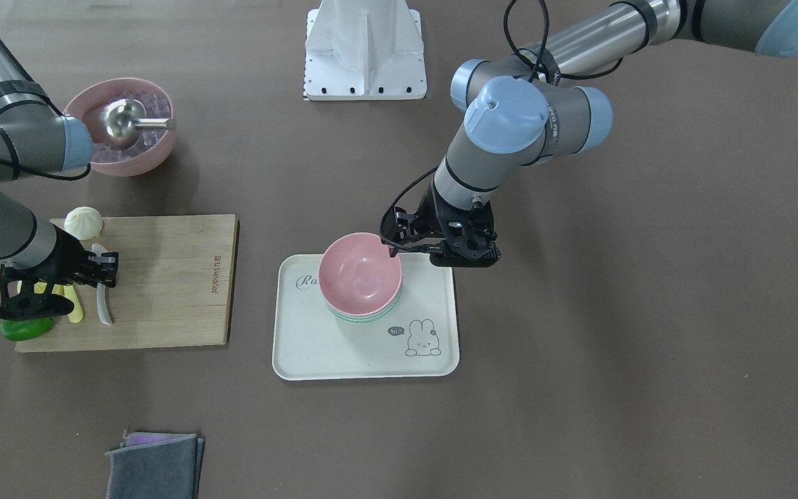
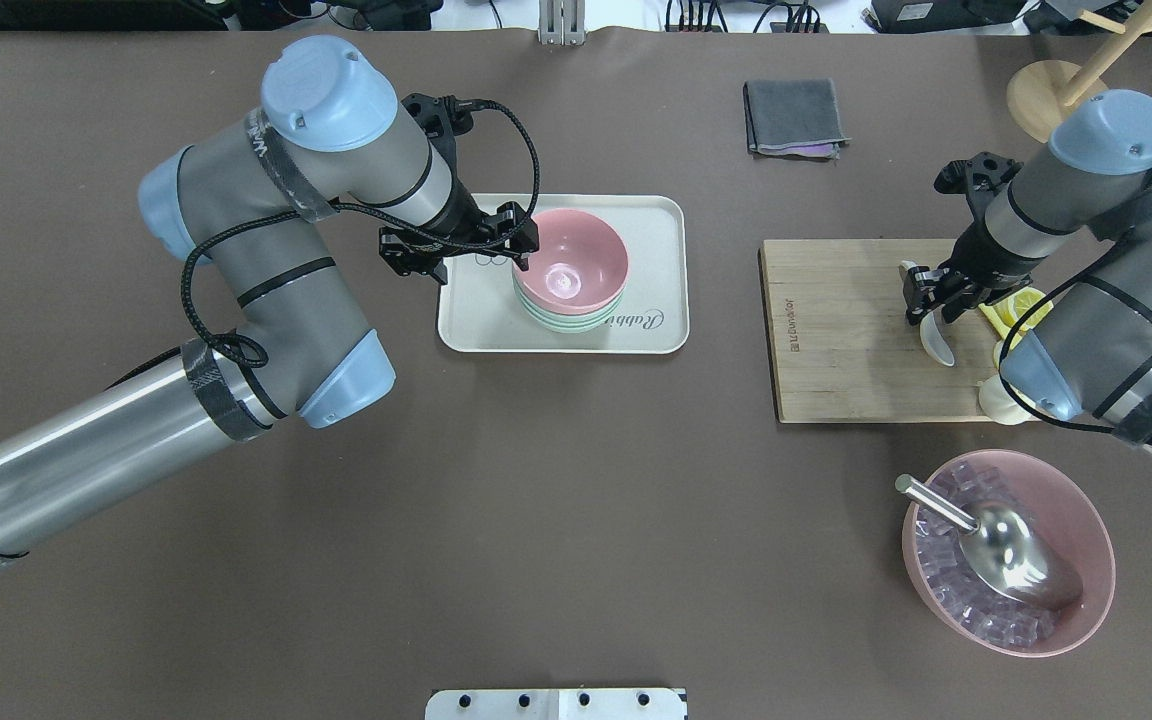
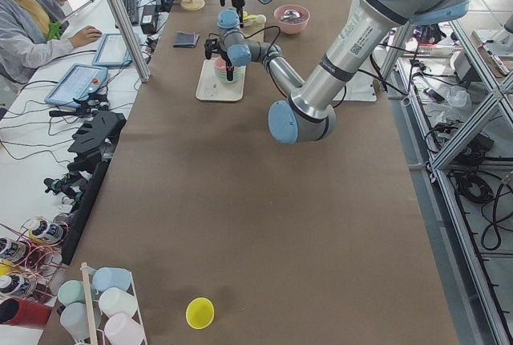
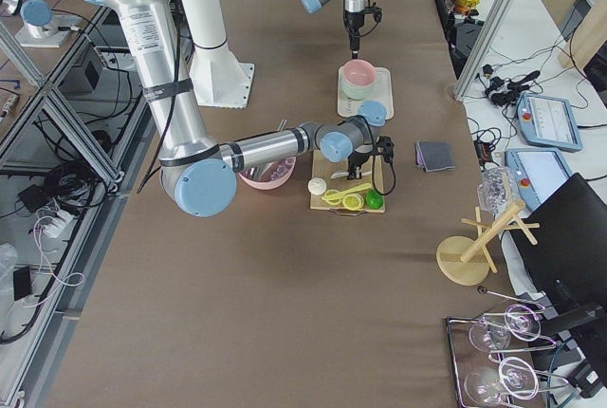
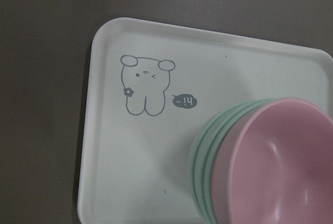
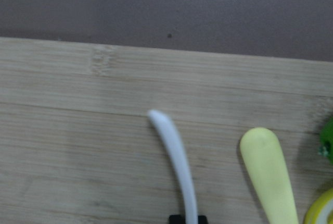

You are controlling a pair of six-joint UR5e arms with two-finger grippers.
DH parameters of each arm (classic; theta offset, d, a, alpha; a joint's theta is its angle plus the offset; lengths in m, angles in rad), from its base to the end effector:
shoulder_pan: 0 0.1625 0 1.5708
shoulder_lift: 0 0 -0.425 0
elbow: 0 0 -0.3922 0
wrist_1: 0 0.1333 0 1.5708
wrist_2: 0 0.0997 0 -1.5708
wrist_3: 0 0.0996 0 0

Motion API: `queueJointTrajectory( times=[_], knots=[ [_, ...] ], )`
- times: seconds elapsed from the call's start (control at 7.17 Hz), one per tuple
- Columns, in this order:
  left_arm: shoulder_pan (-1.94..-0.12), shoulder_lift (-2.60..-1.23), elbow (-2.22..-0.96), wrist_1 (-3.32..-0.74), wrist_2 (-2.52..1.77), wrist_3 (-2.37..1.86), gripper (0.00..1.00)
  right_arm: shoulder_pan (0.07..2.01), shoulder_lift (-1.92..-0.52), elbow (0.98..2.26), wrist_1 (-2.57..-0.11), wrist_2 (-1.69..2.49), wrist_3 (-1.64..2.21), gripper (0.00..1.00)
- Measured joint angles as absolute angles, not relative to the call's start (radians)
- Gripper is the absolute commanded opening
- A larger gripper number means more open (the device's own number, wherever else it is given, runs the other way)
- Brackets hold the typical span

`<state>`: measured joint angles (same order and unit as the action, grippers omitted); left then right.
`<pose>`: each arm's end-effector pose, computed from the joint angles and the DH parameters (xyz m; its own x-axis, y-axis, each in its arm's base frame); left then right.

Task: Stack pink bowl on green and place spoon
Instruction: 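Grasp the white spoon with the right gripper while the left arm withdraws, then carry the white spoon with the right gripper and place it in the pink bowl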

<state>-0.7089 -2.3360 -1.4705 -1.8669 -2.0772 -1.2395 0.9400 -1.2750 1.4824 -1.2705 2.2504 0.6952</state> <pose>0.5000 -0.5407 0.1952 0.4981 -0.0524 -0.8655 0.1115 0.9938 0.0040 -0.3159 -0.5525 0.5075 0.6741 -0.0897 0.7332 0.1089 0.9938 0.0215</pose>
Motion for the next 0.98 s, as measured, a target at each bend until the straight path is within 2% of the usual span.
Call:
queueJointTrajectory(
  times=[0.56, 0.98],
  knots=[
    [-0.718, -2.311, -1.501, -1.866, -2.079, -1.236, 0.98, 0.971, -1.239, 1.514, -1.281, 2.283, 0.709, 0.0],
    [-0.808, -2.055, -1.706, -1.854, -2.108, -1.052, 0.98, 0.902, -1.039, 1.523, -1.302, 2.252, 1.038, 0.0]
  ],
)
